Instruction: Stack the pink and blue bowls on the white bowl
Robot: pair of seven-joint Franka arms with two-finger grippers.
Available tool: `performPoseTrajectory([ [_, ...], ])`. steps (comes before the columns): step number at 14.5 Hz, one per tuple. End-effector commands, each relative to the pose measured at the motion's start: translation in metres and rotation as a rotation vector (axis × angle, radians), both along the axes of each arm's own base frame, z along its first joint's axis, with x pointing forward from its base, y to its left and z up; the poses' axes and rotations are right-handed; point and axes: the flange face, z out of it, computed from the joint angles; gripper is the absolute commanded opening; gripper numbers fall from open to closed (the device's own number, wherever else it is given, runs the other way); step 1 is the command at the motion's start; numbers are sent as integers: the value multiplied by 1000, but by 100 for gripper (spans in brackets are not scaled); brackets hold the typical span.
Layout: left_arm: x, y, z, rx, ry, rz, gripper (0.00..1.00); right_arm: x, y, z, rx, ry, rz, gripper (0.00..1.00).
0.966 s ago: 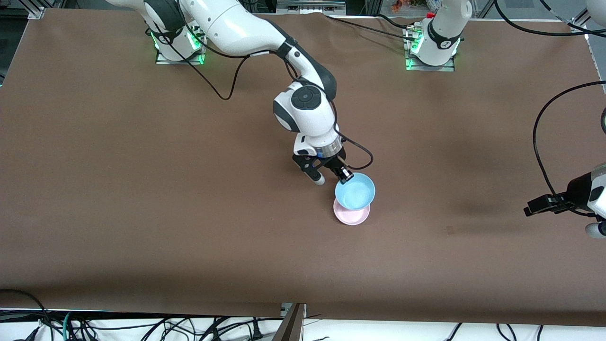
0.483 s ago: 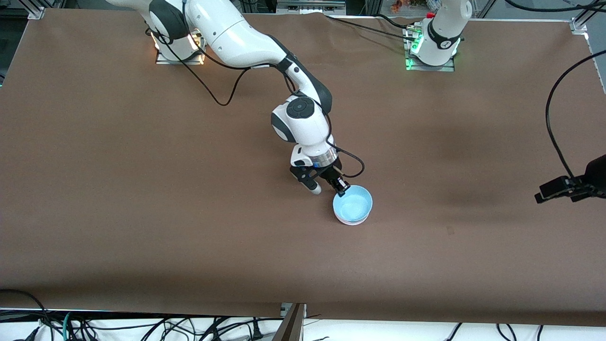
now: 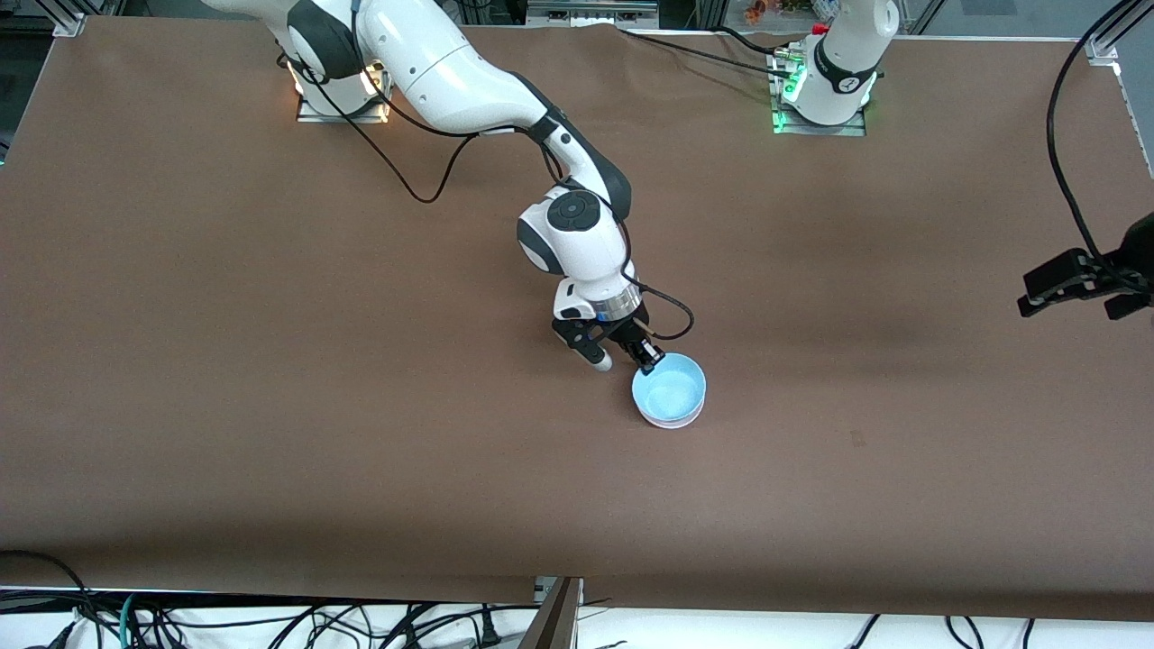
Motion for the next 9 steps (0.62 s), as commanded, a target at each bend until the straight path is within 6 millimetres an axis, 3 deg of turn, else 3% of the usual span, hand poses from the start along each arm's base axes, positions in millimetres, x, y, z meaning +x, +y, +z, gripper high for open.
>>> performPoseTrajectory([
  [1,16,3,-37,8,10,17,100,3,4,1,-4,-21,16,4],
  [4,21,2,-46,6,14,15,100,3,4,1,-4,-21,16,28],
  [7,21,3,-47,6,14,11,100,3,4,5,-7,-22,17,40],
  [9,21,4,-48,6,16,8,100,10,-7,6,-58,20,9,51],
])
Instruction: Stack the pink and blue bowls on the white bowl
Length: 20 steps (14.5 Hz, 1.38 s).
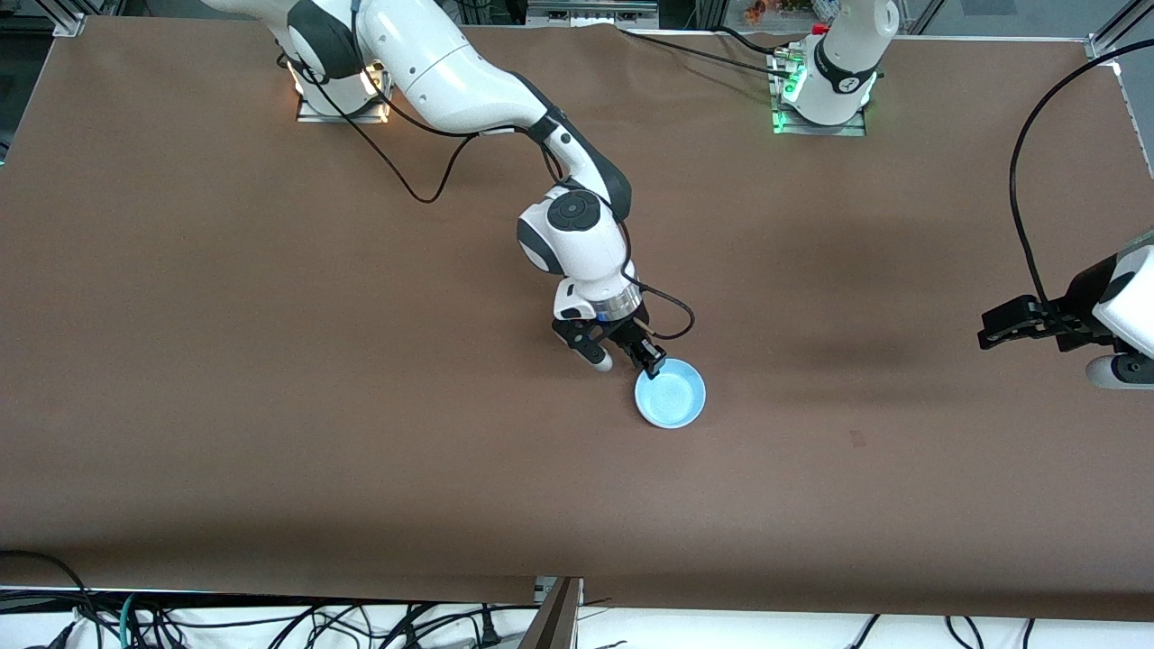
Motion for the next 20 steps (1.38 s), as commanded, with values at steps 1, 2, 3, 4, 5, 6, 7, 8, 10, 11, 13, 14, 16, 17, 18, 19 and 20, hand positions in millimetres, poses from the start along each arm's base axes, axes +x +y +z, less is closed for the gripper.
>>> performPoseTrajectory([
  [1,-3,1,6,20,-11,3,100,15,-11,24,-71,18,29,59],
  [2,-3,1,6,20,-11,3,100,21,-19,47,-97,23,54,69],
  [3,-2,1,5,20,-10,1,100,32,-35,66,-129,44,66,83],
  [4,-3,1,6,19,-10,1,100,44,-54,91,-154,58,89,95],
  [5,-3,1,3,19,-4,0,100,54,-74,116,-182,70,120,100],
  [6,-4,0,2,19,-2,-1,100,68,-102,135,-219,84,162,100],
  [7,-4,0,3,19,-4,-1,100,77,-125,154,-247,102,213,100],
  [8,-4,-1,3,19,-5,-3,100,82,-149,169,-276,136,249,100],
  [10,-4,-2,5,19,-15,-1,100,101,-212,198,-319,184,297,100],
  [11,-3,-1,4,19,-17,-1,100,105,-237,210,-338,208,346,100],
  [13,-2,-1,0,19,-22,-3,100,106,-291,228,-376,265,452,100],
  [14,-1,-2,1,21,-33,-3,100,104,-318,236,-386,287,509,100],
  [16,1,-5,0,19,-33,2,100,93,-371,251,-394,296,600,100],
  [17,1,-6,0,19,-34,2,100,85,-400,254,-391,302,641,100],
  [18,1,-7,1,20,-36,3,100,73,-433,261,-382,299,676,100],
  [19,1,-10,2,20,-38,-3,100,60,-460,271,-376,293,707,100],
  [20,1,-12,2,17,-39,-6,100,47,-481,278,-375,294,736,100],
])
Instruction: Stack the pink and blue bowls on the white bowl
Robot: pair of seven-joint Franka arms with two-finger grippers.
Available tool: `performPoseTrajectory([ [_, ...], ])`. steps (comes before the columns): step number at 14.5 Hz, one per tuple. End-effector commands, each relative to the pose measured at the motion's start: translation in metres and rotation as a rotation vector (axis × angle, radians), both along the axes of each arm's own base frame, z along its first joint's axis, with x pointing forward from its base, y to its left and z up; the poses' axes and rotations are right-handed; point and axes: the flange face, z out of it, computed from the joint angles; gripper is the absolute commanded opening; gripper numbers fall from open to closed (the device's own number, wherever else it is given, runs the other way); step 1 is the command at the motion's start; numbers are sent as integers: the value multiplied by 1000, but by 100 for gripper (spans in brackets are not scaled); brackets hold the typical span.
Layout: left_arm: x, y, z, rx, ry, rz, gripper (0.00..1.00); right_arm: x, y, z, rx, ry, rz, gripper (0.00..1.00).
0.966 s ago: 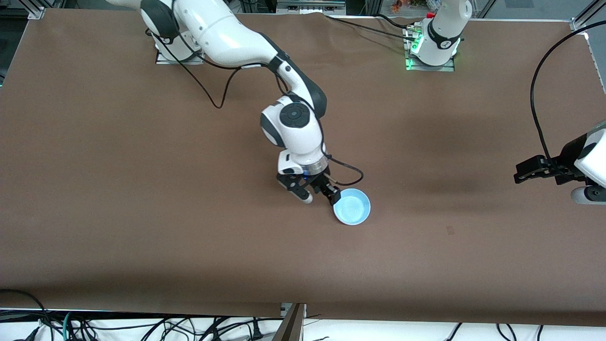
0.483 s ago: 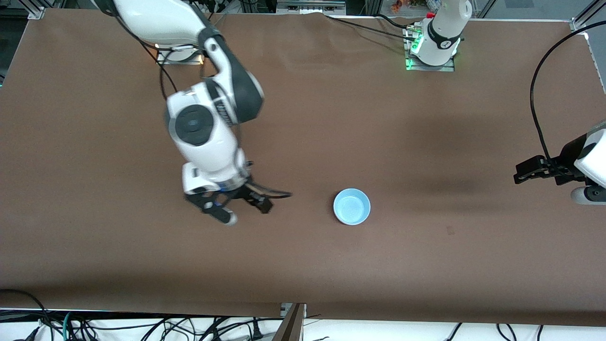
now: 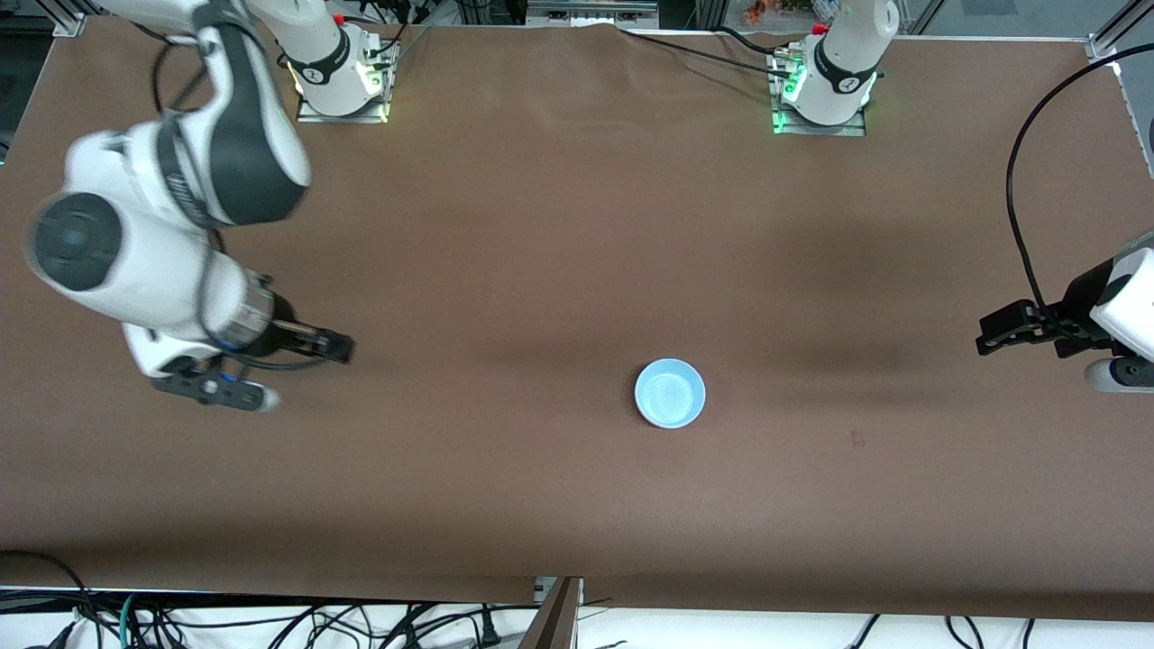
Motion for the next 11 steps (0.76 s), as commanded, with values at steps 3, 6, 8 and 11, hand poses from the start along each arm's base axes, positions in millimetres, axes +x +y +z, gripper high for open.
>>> performPoseTrajectory([
  [3,0,-8,2,12,-13,0,100,-84,-93,37,39,32,123,100],
  [6,0,-8,3,11,-16,0,100,-94,-103,59,13,21,163,100],
  [8,0,-7,1,13,-13,-3,100,-86,-105,71,12,-2,164,100],
  [11,2,-7,-3,12,-7,0,100,-85,-104,77,-3,-4,177,100],
])
